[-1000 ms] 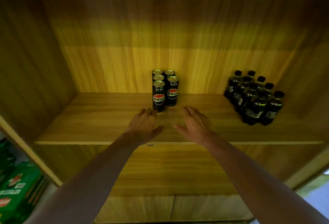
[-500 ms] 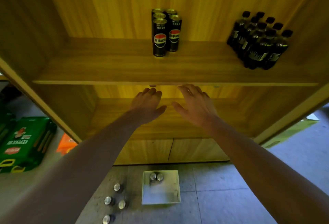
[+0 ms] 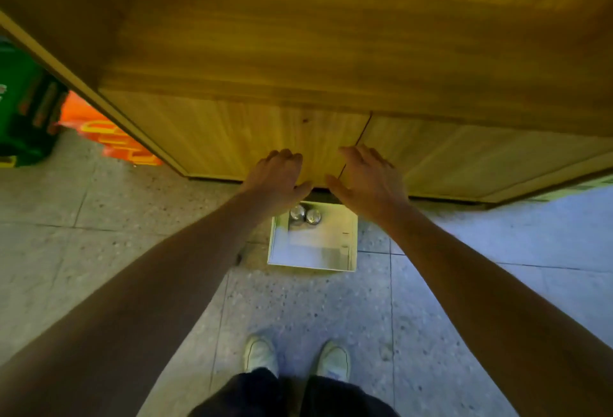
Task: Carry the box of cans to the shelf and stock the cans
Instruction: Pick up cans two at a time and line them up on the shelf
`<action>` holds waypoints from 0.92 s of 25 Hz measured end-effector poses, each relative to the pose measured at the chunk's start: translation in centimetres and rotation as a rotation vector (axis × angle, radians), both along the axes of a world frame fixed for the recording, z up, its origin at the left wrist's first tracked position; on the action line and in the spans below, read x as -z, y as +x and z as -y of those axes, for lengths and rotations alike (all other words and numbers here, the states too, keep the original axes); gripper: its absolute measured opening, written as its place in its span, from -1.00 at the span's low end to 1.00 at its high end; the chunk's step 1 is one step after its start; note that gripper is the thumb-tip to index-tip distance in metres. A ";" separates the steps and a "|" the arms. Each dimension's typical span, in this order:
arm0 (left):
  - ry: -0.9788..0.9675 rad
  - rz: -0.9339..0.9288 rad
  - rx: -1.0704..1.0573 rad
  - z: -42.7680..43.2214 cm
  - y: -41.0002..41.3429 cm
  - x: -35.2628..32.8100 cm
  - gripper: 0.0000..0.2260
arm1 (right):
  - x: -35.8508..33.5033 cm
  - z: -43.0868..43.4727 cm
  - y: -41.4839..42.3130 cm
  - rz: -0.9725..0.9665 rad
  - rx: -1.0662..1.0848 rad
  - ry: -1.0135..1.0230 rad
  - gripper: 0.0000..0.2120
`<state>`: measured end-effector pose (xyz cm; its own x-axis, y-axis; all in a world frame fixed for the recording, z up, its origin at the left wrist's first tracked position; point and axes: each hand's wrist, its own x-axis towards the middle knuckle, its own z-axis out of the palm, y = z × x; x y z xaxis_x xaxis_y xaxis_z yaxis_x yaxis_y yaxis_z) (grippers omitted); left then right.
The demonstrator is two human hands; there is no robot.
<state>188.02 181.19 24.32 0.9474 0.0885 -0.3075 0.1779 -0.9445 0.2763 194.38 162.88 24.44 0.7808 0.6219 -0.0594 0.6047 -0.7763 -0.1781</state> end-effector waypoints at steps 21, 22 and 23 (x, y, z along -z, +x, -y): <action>-0.432 0.233 -0.575 1.1 -0.1 46.5 -0.46 | 46.5 -0.9 -1.3 -0.403 0.302 0.395 -0.32; -0.448 0.234 -0.591 1.2 -0.1 46.5 -0.45 | 46.5 -1.0 -1.2 -0.417 0.312 0.417 -0.35; -0.459 0.237 -0.603 1.2 -0.1 46.4 -0.46 | 46.4 -1.0 -1.1 -0.424 0.313 0.430 -0.38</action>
<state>187.92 180.04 -22.11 0.8214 0.5201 -0.2340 0.5100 -0.4863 0.7095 193.31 163.87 -22.00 0.8914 0.4075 -0.1983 0.1731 -0.7105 -0.6821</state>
